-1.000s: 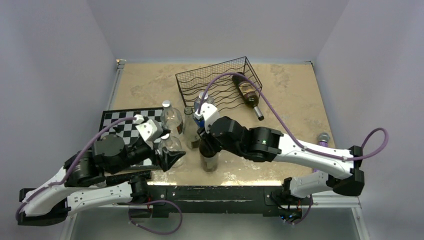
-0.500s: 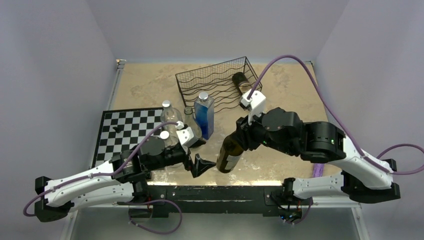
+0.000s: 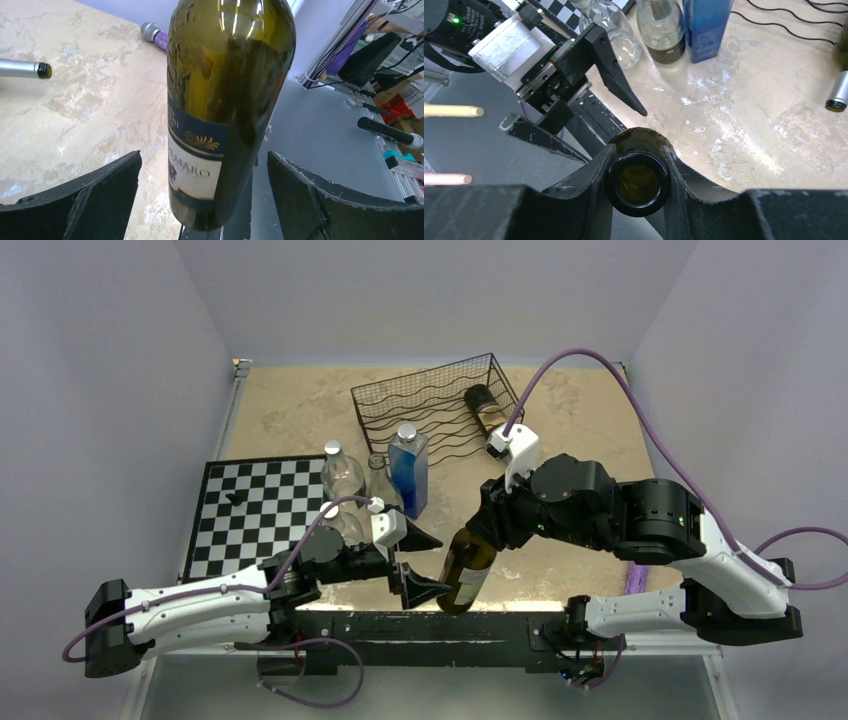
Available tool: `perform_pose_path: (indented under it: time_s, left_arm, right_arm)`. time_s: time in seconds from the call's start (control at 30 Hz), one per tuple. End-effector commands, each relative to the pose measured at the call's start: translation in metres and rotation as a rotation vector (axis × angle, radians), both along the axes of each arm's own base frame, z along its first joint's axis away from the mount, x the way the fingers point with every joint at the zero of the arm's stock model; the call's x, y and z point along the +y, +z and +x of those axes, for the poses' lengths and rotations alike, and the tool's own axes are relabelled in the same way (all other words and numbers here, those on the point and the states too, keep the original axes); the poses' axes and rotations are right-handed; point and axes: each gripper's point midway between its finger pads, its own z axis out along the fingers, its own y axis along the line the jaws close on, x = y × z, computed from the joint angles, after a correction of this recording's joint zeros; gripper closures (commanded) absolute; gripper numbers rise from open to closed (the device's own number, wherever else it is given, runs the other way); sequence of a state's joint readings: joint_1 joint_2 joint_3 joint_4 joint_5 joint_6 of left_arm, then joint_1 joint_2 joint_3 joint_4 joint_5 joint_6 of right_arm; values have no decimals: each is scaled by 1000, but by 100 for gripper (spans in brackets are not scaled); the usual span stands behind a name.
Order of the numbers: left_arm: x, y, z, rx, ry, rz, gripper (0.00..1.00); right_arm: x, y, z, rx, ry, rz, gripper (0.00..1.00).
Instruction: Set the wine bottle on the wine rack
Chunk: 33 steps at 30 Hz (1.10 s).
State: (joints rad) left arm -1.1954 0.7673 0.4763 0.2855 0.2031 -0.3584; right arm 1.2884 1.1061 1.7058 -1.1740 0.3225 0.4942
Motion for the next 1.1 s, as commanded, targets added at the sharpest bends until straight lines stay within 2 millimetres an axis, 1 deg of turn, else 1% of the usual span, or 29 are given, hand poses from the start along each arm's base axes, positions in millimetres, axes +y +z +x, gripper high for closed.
perform_pose_path:
  time_s: [0.0, 0.1, 0.17, 0.23, 0.33, 0.5, 0.53, 0.57, 0.6, 0.73, 0.8, 0.83, 0.87, 0.9, 1.0, 1.03, 1.07]
  left_arm:
    - [-14, 26, -4, -40, -53, -121, 1]
    - [-24, 19, -7, -21, -85, -106, 1]
    - [-29, 16, -11, 0, -116, -119, 1]
    - [-32, 8, -16, 29, -147, -126, 1]
    - [-34, 6, -23, 50, -189, -166, 1]
    - [-32, 5, -32, 54, -235, -210, 1]
    - [-31, 5, -33, 50, -238, -219, 4]
    - [-30, 5, -32, 45, -236, -224, 10]
    - [-29, 5, -32, 37, -234, -232, 19]
    - [-29, 8, -33, 11, -238, -248, 37]
    - [-31, 8, -32, 2, -243, -238, 50]
    - [-32, 9, -33, -5, -247, -236, 64]
    - [-33, 9, -32, -7, -245, -230, 85]
    - [-34, 10, -30, -9, -237, -226, 100]
    - [-34, 12, -23, -45, -202, -196, 100]
    - [-34, 12, -19, -64, -182, -173, 100]
    - [-33, 15, -16, -89, -166, -154, 100]
  right_arm:
    - [15, 52, -4, -15, 19, 225, 100]
    - [15, 59, -5, -22, 25, 260, 100]
    - [16, 66, -8, -27, 37, 303, 100]
    - [15, 75, -9, -38, 47, 351, 100]
    - [16, 87, -12, -59, 68, 432, 100]
    - [13, 97, -12, -77, 61, 501, 100]
    - [13, 98, -12, -79, 61, 512, 100]
    - [13, 101, -13, -81, 64, 532, 100]
    - [14, 102, -15, -83, 73, 548, 100]
    - [19, 109, -23, -78, 124, 597, 100]
    - [21, 109, -25, -68, 136, 602, 100]
    - [23, 108, -26, -65, 143, 603, 100]
    - [23, 107, -27, -61, 149, 603, 100]
    - [23, 106, -28, -58, 150, 602, 100]
    - [18, 101, -32, -49, 169, 594, 100]
    - [16, 96, -34, -49, 176, 583, 98]
    - [14, 93, -37, -54, 191, 576, 83]
